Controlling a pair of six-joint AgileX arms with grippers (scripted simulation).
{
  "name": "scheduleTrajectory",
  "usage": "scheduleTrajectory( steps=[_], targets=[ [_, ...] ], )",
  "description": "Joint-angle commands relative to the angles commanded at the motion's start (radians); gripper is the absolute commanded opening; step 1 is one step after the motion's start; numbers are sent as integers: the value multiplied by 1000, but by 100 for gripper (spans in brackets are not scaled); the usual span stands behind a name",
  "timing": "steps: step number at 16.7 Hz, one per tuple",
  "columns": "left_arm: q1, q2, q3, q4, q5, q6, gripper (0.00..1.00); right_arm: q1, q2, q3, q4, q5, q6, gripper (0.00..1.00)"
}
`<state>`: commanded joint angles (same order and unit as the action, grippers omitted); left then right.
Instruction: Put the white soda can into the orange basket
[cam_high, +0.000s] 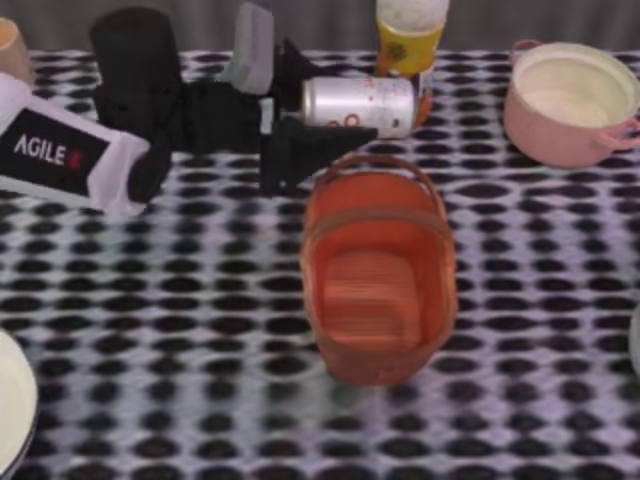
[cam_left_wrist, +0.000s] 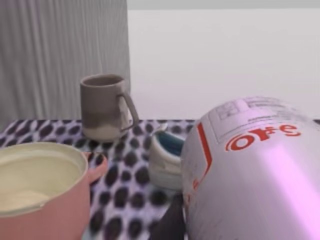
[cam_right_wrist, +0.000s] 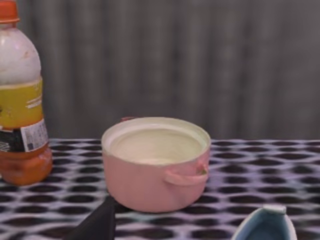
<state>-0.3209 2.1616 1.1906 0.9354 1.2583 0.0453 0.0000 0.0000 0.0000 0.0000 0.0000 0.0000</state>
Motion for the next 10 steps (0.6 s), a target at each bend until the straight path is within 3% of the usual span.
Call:
scheduleTrajectory(
  steps=[4,9,10],
  targets=[
    [8,116,-37,156,1,-5,0,0,0,0,0,0,0,100],
    [10,132,-43,174,0,-6,0,0,0,0,0,0,0,100],
    [10,132,-43,174,0,-6,8,0,0,0,0,0,0,100]
  ],
)
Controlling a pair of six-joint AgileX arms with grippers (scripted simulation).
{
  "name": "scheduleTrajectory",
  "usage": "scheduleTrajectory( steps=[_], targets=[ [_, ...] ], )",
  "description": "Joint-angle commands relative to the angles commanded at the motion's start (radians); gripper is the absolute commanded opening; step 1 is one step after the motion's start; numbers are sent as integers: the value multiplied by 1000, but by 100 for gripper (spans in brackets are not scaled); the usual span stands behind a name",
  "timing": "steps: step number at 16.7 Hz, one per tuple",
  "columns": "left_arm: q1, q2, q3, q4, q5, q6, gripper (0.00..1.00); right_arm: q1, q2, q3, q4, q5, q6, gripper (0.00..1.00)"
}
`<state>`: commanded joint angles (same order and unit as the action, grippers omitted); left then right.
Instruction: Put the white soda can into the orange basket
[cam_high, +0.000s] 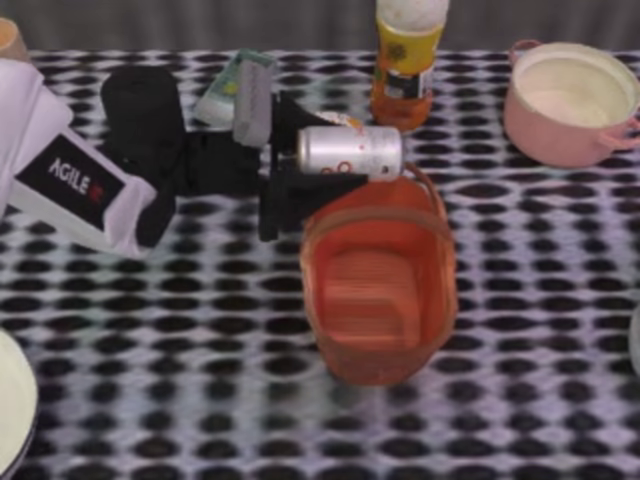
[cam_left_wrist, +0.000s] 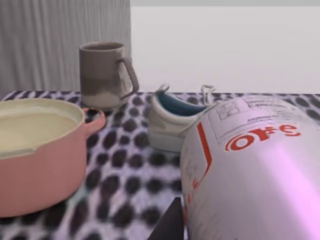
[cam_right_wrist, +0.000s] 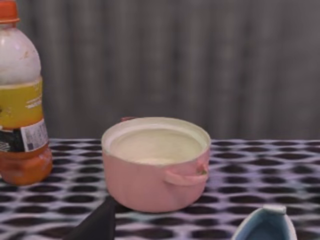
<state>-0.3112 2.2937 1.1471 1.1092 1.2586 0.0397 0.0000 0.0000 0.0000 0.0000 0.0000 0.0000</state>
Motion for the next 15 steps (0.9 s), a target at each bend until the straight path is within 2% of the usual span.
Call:
scheduleTrajectory(
  steps=[12,15],
  targets=[
    [0,0,0,0,0,0,98,0,0,0,0,0,0,100],
    [0,0,0,0,0,0,100,0,0,0,0,0,0,100]
  ],
)
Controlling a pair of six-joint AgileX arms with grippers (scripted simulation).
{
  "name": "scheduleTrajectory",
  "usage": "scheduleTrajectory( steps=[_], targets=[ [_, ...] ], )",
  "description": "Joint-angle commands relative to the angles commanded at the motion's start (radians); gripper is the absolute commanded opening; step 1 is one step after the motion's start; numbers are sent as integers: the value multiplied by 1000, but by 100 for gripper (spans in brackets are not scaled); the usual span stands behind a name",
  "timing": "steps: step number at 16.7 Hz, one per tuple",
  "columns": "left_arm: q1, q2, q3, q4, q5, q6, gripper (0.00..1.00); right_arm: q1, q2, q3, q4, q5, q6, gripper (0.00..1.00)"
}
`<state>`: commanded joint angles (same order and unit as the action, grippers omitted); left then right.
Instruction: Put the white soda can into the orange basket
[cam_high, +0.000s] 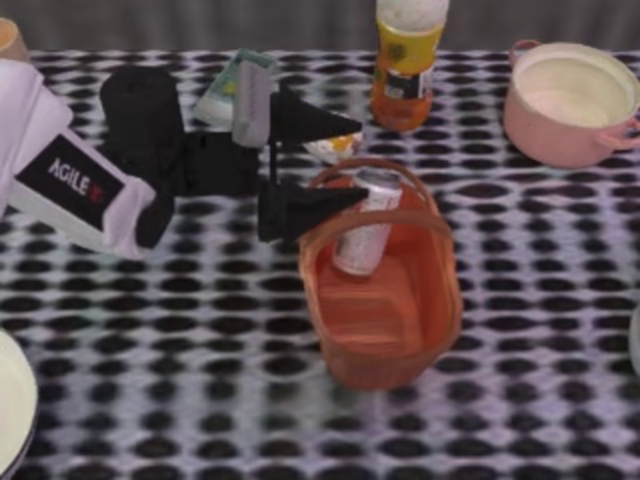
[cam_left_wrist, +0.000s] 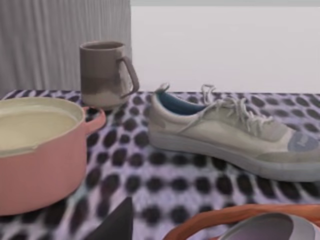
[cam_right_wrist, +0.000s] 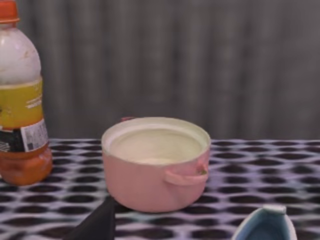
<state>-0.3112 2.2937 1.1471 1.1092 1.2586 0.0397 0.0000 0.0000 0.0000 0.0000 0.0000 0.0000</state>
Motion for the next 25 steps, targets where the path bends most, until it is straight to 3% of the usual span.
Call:
scheduleTrajectory(
  steps=[8,12,17,25],
  targets=[
    [-1,-10,-2,-4,-6,-3,100,5,10,10,-9,-1,-6,100],
    [33,-153,-42,-67,-94,-37,100,62,148,145,-122,-7,-82,100],
    [113,-549,-170,-232,-310,-105,100,184,525,519,-390,-6,-263,100],
    [244,-1404,-591,-658,-776,-160,100,431,1396,1359,-948,3,-642,100]
  ],
)
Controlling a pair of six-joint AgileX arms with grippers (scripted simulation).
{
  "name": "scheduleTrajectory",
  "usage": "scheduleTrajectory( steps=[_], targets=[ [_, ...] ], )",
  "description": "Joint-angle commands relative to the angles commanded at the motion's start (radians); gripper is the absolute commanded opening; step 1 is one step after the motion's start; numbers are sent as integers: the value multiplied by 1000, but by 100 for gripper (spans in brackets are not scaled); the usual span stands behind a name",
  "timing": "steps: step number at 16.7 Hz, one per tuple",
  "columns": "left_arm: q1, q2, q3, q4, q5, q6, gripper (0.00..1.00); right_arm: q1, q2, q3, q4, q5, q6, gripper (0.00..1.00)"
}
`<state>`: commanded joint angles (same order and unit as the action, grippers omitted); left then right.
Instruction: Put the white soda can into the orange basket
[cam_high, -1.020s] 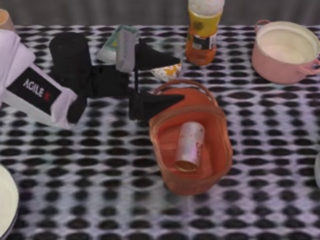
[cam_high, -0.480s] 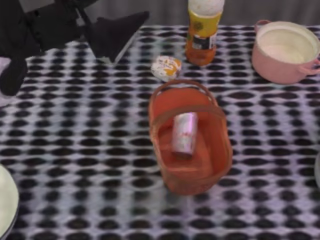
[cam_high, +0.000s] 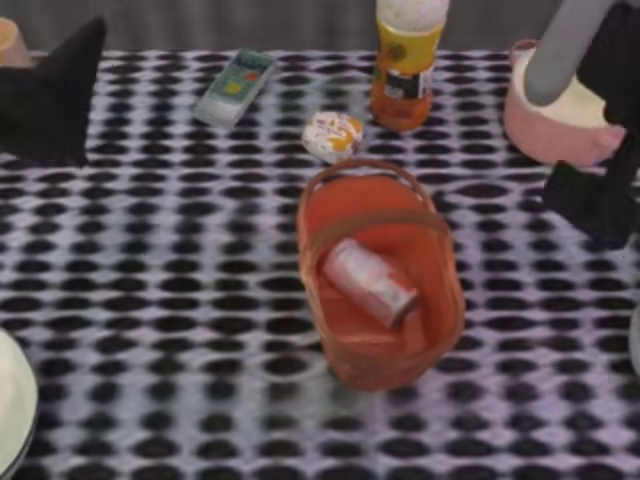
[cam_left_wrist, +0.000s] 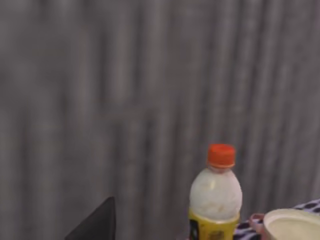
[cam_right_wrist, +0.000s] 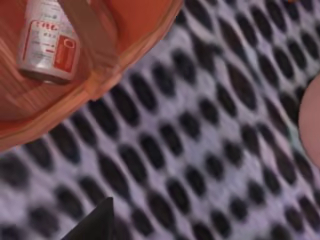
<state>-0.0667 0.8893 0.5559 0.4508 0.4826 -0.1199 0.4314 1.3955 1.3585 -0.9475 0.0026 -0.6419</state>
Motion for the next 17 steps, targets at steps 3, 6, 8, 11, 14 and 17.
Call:
scheduleTrajectory(
  steps=[3,6,8,11,14,17],
  targets=[
    [36,-307,-183,-162,-165,18,100,86,301,297,-190,2,-130,100],
    [61,-567,-343,-294,-303,51,100,161,559,556,-355,3,-243,100],
    [73,-704,-431,-361,-377,76,100,201,695,687,-442,2,-302,100],
    [83,-842,-522,-427,-453,107,100,243,831,814,-533,1,-363,100],
    [87,-889,-556,-451,-483,120,100,258,876,855,-565,1,-385,100],
    [87,-889,-556,-451,-483,120,100,258,876,855,-565,1,-385,100]
  ],
)
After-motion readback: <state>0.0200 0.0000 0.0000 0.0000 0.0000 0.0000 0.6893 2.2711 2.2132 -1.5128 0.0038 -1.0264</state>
